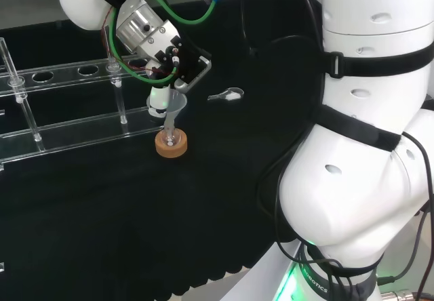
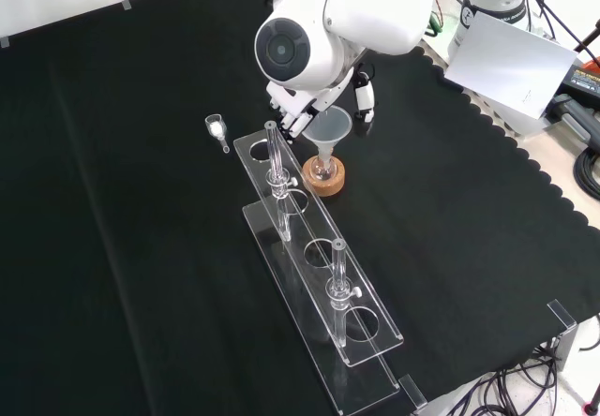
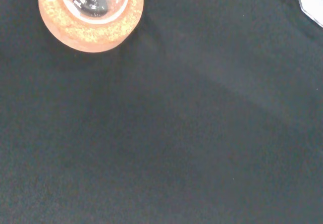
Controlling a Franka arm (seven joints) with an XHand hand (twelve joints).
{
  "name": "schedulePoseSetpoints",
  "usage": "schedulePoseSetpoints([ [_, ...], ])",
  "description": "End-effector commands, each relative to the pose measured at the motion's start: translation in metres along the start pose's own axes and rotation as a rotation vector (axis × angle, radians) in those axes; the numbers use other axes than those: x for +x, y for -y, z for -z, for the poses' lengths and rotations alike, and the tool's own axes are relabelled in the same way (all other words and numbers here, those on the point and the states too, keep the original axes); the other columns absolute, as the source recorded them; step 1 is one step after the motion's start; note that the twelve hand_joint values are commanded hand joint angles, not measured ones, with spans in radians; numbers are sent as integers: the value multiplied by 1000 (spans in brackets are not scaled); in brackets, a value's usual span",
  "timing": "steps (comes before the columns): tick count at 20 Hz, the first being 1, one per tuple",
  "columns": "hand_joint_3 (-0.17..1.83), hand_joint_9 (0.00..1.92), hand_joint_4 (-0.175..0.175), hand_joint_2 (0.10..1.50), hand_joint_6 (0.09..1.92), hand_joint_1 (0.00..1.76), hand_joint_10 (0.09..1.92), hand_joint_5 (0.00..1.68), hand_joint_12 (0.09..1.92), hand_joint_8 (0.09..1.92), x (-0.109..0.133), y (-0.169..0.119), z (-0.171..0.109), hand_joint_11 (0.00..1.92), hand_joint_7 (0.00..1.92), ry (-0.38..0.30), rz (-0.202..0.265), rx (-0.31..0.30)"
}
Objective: Place the funnel on the round-bottom flask.
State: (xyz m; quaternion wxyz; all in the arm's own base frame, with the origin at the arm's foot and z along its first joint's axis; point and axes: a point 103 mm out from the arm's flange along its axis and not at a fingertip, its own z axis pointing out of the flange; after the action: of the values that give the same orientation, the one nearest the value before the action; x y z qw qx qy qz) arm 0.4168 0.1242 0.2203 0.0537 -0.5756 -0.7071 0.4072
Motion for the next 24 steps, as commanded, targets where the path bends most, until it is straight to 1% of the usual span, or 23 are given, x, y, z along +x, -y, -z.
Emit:
schedulePoseSetpoints([
  [1, 282, 536, -62, 643, 87, 456, 639, 241, 1368, 727, 1, 8, 4, 451, 165, -24, 12, -52],
  [4, 239, 474, -60, 649, 87, 426, 673, 235, 1373, 722, 0, 15, 10, 446, 134, -43, 11, -84],
  [7, 224, 449, -59, 652, 87, 413, 680, 231, 1375, 720, -3, 25, 16, 444, 123, -52, 7, -121],
  [9, 208, 438, -58, 660, 87, 411, 694, 230, 1378, 719, -6, 32, 20, 442, 121, -71, 9, -147],
  [12, 198, 435, -58, 665, 87, 408, 701, 229, 1379, 719, -15, 43, 21, 442, 120, -95, 1, -168],
  [14, 196, 442, -58, 667, 87, 404, 705, 230, 1380, 723, -23, 50, 19, 443, 129, -122, -5, -194],
  [16, 194, 452, -58, 668, 87, 402, 707, 236, 1381, 728, -32, 54, 16, 445, 143, -145, -12, -195],
  [19, 191, 467, -58, 670, 87, 402, 708, 247, 1383, 733, -36, 54, 12, 447, 161, -146, -8, -184],
  [20, 191, 471, -57, 671, 87, 403, 708, 250, 1383, 733, -36, 52, 10, 447, 164, -141, -9, -172],
  [24, 179, 491, -57, 679, 87, 406, 684, 254, 1383, 724, -33, 48, 7, 447, 177, -146, 7, -165],
])
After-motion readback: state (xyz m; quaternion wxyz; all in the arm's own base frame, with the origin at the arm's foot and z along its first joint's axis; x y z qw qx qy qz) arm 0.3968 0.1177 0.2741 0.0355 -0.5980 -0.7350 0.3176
